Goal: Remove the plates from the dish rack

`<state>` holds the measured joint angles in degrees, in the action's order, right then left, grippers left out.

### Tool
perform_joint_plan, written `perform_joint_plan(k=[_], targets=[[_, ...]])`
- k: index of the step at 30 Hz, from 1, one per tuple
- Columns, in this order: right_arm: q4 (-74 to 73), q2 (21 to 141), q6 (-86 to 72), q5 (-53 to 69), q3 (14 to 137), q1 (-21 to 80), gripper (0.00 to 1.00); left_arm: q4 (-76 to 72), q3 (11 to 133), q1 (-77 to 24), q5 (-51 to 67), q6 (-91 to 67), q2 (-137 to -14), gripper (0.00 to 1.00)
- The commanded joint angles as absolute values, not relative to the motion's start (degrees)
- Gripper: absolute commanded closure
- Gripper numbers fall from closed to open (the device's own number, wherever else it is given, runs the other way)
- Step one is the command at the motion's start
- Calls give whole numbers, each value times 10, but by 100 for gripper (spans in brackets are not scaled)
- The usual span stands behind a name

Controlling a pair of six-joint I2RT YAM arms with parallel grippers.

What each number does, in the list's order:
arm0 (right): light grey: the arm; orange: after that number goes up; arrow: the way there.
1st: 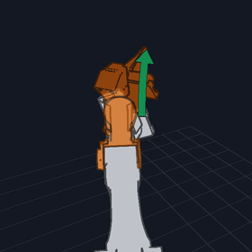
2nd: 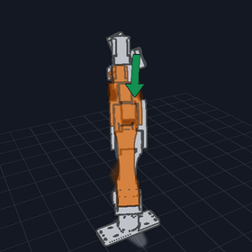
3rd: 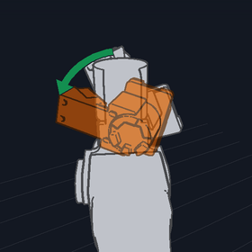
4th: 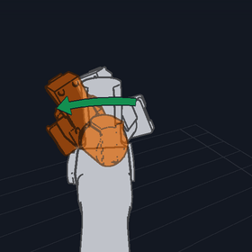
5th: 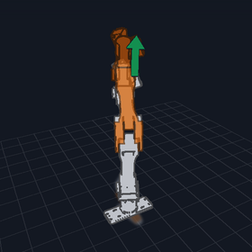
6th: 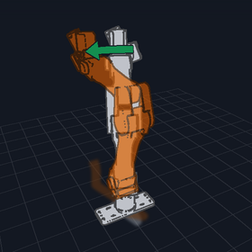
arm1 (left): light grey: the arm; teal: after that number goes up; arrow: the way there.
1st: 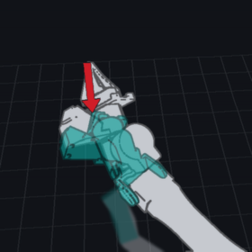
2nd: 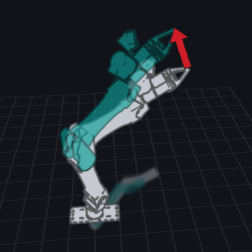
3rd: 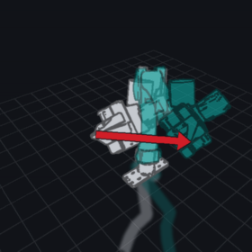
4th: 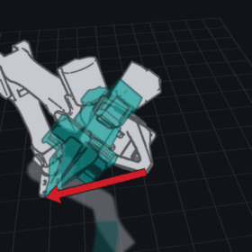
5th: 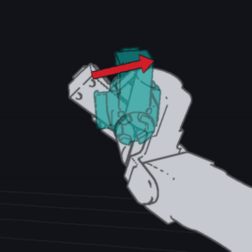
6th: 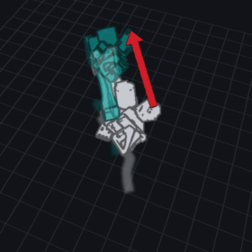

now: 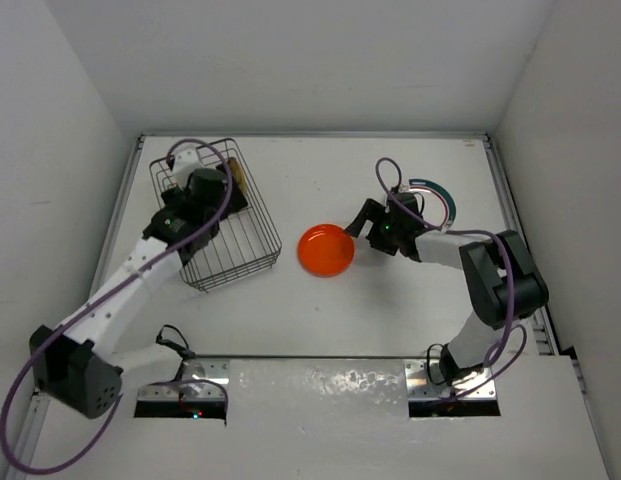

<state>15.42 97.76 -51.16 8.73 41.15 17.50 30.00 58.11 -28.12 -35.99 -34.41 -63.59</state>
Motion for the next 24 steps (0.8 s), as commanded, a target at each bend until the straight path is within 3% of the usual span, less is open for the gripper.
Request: perform_joint_plan(k=[1, 6, 11, 17, 19, 22, 24], targets=[[2, 937, -463, 20, 453, 176, 1, 285, 655, -183, -229, -288, -700, 0], [-171, 769, -440, -190, 430, 178, 1, 273, 722, -155, -202, -267, -817, 0], [-173, 646, -407, -142, 354, 178, 1, 263, 807, -136, -164, -251, -937, 12], [-146, 570, -401, -79, 267, 184, 1, 273, 900, -131, -179, -255, -1028, 17], [-130, 564, -403, -64, 244, 183, 1, 274, 911, -131, -186, -255, -1052, 25], [-126, 569, -403, -58, 216, 184, 1, 269, 916, -130, -191, -256, -1076, 47], [-126, 567, -401, -57, 211, 184, 1, 266, 913, -129, -192, -258, -1084, 54]])
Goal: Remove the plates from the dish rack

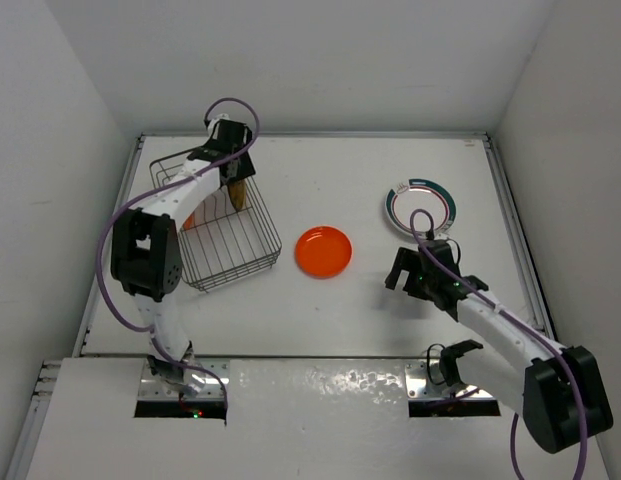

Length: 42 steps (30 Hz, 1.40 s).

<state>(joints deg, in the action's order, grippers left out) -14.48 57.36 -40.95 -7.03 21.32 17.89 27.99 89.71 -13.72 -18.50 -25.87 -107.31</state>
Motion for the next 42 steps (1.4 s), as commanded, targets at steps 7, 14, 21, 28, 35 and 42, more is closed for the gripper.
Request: perform_joint_plan(k=[7, 14, 21, 28, 35, 42], targets=[[-140, 529, -407, -72, 206, 183, 1, 223, 882, -124, -164, -243, -1078, 92], [-156, 487, -417, -108, 207, 184, 1, 229, 927, -124, -157, -179, -1018, 100], [-195, 499, -453, -105, 272, 183, 1, 195, 979, -161, -17, -32, -924, 100], [-215, 582, -522, 104, 467, 83, 1, 207, 904, -424, -51, 239, -891, 100], [-195, 662, -612, 240, 591, 21, 1, 193, 830, -593, -214, 323, -938, 100], [-196, 657, -607, 228, 550, 23, 5, 176, 837, -653, -231, 335, -965, 100]])
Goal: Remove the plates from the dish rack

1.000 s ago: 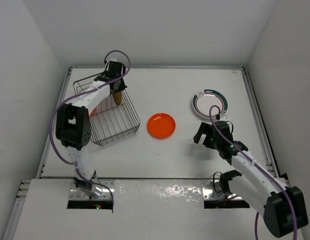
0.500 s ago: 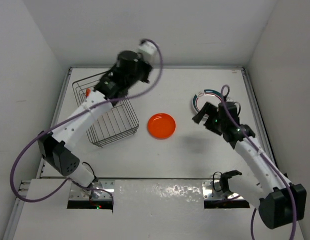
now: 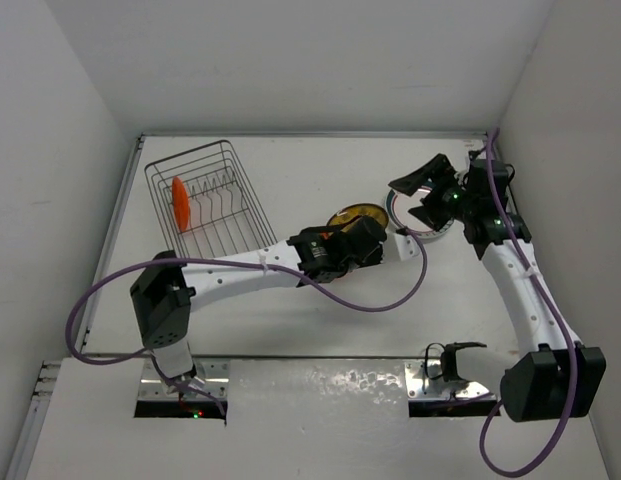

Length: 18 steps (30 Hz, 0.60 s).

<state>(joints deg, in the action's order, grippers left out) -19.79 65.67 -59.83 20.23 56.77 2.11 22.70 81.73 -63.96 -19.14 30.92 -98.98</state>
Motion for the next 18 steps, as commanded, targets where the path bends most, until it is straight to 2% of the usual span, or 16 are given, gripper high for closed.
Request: perform_joint_plan(k=[1, 3, 6, 8, 9, 10, 12, 13, 14, 15, 16, 17, 18], targets=[[-190, 660, -604, 235, 538, 25, 6, 175, 839, -658, -234, 336, -967, 100], [-186, 671, -598, 250, 531, 28, 13, 178, 852, -669, -236, 337, -975, 100], [-215, 681, -566, 254, 545, 44, 16, 177, 859, -675, -238, 338, -983, 100], [-215, 678, -558, 252, 540, 51, 25, 175, 859, -677, -236, 334, -984, 100], [-203, 674, -566, 255, 527, 53, 32, 171, 858, -678, -236, 332, -986, 99], [-187, 671, -569, 259, 522, 54, 49, 169, 858, -678, -238, 330, -986, 98], [-181, 671, -575, 260, 514, 57, 61, 161, 858, -679, -243, 326, -987, 98], [-178, 674, -576, 260, 513, 56, 84, 160, 858, -678, -243, 322, -986, 96], [-173, 676, -584, 260, 507, 56, 95, 153, 857, -679, -244, 318, -983, 93], [-163, 678, -588, 259, 505, 57, 100, 148, 856, -679, -248, 316, -980, 74], [-160, 685, -591, 259, 504, 56, 100, 139, 849, -679, -270, 309, -977, 63], [-143, 691, -598, 264, 505, 56, 100, 115, 842, -679, -321, 302, -970, 19], [-129, 697, -603, 265, 507, 56, 100, 101, 834, -679, -350, 293, -964, 0]])
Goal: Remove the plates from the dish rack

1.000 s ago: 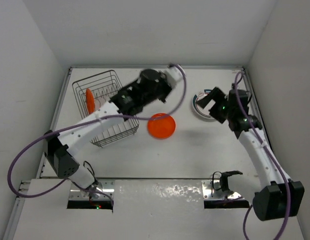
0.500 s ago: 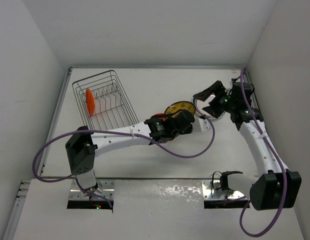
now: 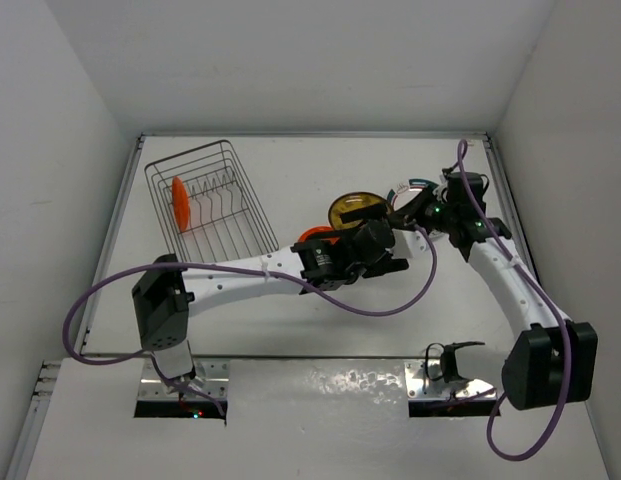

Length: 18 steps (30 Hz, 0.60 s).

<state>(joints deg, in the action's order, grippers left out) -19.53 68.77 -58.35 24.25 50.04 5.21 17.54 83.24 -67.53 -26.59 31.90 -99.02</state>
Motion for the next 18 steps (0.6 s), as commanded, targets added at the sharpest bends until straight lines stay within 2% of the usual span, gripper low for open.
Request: perform_joint_plan(k=[1, 3, 5, 6, 9, 10, 13, 18], targets=[[-119, 704, -605, 260, 509, 56, 100, 98, 824, -679, -384, 267, -959, 0], [-74, 736, -591, 234, 523, 56, 100, 115, 814, -679, -479, 225, -937, 0], [-23, 775, -594, 228, 518, 61, 100, 195, 801, -678, -531, 101, -892, 0], [31, 792, -594, 233, 517, 65, 100, 224, 791, -679, -582, -9, -869, 0], [34, 870, -549, 237, 557, 95, 100, 348, 740, -662, -637, -249, -727, 0], [17, 901, -517, 229, 581, 118, 100, 403, 724, -645, -611, -295, -698, 0], [16, 927, -475, 215, 590, 155, 100, 408, 685, -538, -546, -336, -608, 0], [6, 938, -428, 151, 556, 195, 100, 432, 702, -361, -463, -314, -580, 0]])
